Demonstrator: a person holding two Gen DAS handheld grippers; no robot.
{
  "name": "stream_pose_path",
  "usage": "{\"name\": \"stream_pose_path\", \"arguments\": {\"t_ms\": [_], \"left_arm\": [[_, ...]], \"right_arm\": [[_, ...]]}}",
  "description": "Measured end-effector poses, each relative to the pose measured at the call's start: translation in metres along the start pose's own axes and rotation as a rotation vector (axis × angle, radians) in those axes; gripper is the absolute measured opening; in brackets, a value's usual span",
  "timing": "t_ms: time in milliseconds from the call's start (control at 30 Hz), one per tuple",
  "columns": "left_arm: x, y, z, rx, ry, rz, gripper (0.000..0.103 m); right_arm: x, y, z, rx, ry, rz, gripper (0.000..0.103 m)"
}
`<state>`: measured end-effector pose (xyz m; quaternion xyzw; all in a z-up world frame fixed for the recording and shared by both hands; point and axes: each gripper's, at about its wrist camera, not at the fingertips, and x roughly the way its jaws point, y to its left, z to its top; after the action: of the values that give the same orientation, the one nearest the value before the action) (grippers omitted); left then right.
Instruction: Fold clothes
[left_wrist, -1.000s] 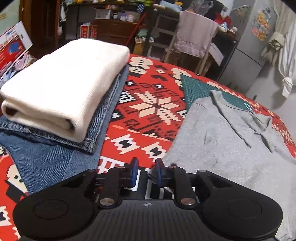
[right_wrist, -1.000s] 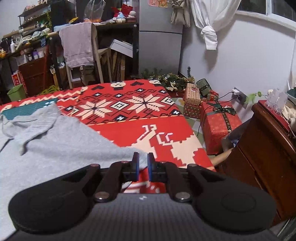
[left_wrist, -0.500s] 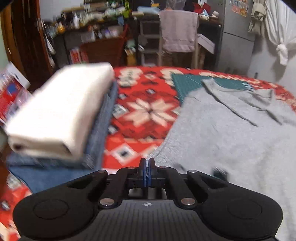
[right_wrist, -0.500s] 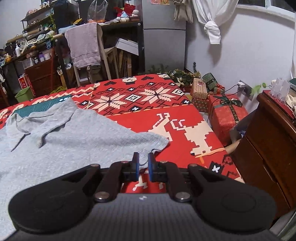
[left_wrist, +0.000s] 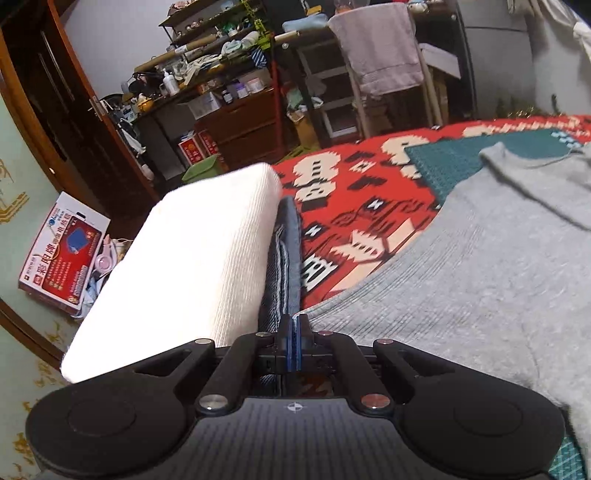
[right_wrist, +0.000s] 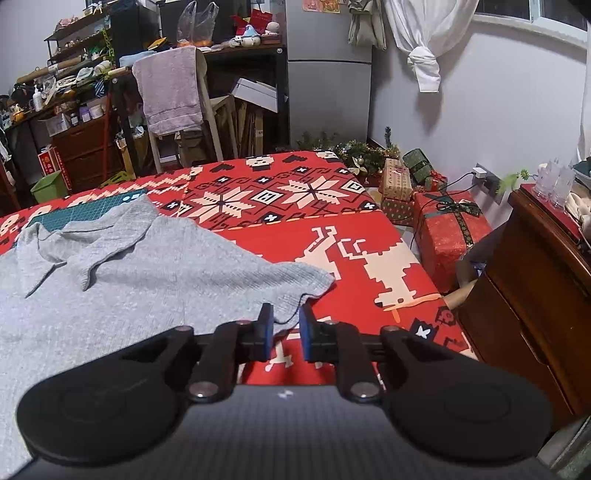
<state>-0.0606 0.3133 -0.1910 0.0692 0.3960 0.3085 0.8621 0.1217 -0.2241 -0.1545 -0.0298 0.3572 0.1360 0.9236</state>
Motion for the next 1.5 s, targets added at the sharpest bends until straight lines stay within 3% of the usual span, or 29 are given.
{"name": "stream_pose_path", "arguments": {"t_ms": [167,233,333,400,600,800,867,1033,1200,1233,1300,1333,1433,1500], "left_arm": [[0.007,-0.014,-0.002,0.017,0.017,0.016,0.004],[0.006,-0.013,0.0,-0.005,0.016,0.011,0.004],[0.002,-0.007,0.004,-0.068,0.018,-0.044,0.017],[-0.003,-0.006,0.006,-0.094,0.004,-0.084,0.035],[-0.03,-0.006,0.016,-0.111,-0.074,-0.123,0.042],[-0.03,-0.016,0.047,-0.08,-0.155,-0.235,0.043],[-0.02,-0.027,0.062,-0.056,-0.17,-0.31,0.043],[0.021,-0.058,0.095,-0.046,-0.151,-0.497,0.043],[0.053,-0.086,0.121,-0.023,-0.151,-0.619,0.04],[0.061,-0.091,0.124,-0.014,-0.14,-0.636,0.038],[0.073,-0.099,0.128,0.015,-0.122,-0.633,0.014],[0.078,-0.101,0.128,0.029,-0.117,-0.64,0.011],[0.088,-0.104,0.125,0.048,-0.118,-0.662,0.012],[0.09,-0.101,0.123,0.053,-0.131,-0.668,0.018]], "right_arm": [[0.002,0.006,-0.002,-0.009,0.006,0.016,0.019],[0.002,0.009,-0.003,-0.01,0.003,0.023,0.027],[0.002,0.013,-0.005,-0.016,0.009,0.037,0.027],[0.003,0.014,-0.006,-0.026,0.013,0.045,0.027],[0.007,0.017,-0.001,-0.052,0.012,0.077,0.028],[0.024,0.035,0.026,-0.143,-0.005,0.132,0.028],[0.036,0.045,0.038,-0.187,-0.017,0.162,0.028],[0.074,0.075,0.069,-0.27,-0.024,0.231,0.028],[0.12,0.107,0.094,-0.332,-0.004,0.301,0.028],[0.13,0.114,0.097,-0.347,0.003,0.312,0.028],[0.147,0.124,0.102,-0.368,0.013,0.321,0.028],[0.156,0.128,0.105,-0.377,0.017,0.323,0.028],[0.169,0.13,0.106,-0.368,0.029,0.339,0.028],[0.176,0.129,0.105,-0.358,0.037,0.351,0.028]]}}
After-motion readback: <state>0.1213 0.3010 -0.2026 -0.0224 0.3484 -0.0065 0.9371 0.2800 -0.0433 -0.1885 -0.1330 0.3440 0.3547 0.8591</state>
